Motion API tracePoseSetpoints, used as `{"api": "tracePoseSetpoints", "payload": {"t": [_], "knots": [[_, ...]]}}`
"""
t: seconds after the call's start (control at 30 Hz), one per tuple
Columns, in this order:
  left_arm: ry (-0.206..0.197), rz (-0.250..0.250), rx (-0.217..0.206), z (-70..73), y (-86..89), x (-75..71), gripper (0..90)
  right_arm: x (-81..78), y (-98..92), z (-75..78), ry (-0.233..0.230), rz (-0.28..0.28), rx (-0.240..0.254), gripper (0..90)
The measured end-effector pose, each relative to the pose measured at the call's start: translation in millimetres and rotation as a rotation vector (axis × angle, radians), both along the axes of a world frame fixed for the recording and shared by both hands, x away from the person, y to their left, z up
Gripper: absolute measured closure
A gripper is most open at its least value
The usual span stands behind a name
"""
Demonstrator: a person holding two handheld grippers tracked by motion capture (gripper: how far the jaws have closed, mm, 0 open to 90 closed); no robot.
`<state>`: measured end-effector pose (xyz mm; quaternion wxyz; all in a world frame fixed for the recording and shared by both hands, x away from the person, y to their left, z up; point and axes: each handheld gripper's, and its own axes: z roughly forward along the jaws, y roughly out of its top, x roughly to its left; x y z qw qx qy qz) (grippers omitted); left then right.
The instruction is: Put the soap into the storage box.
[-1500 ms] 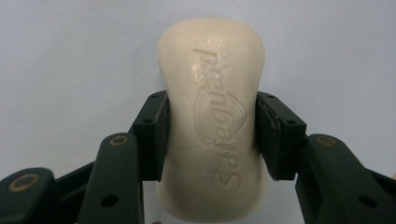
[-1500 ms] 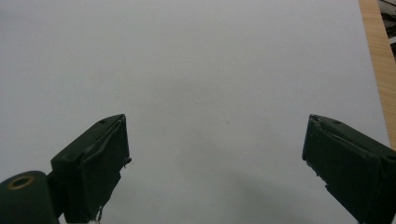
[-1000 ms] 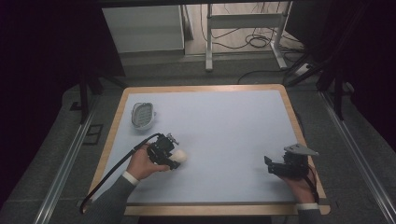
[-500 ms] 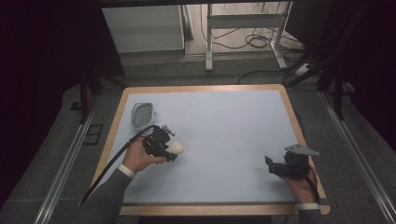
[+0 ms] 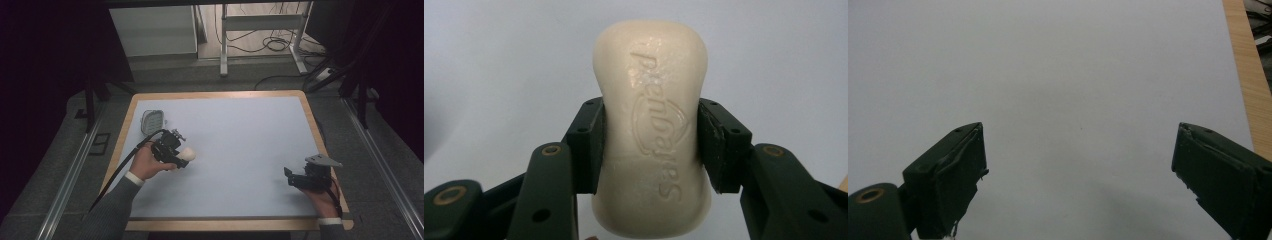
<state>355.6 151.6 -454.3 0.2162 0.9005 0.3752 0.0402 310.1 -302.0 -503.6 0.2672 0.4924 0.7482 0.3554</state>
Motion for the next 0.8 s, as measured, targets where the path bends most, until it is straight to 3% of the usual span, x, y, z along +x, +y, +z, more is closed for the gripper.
{"api": "tracePoseSetpoints", "payload": {"t": [0.8], "knots": [[-0.036, 0.053, 0.0, 22.1, 9.1, 23.9, 49.5, 1.3, -3.1, -2.6, 0.008, -0.012, -0.002, 7.1]]}}
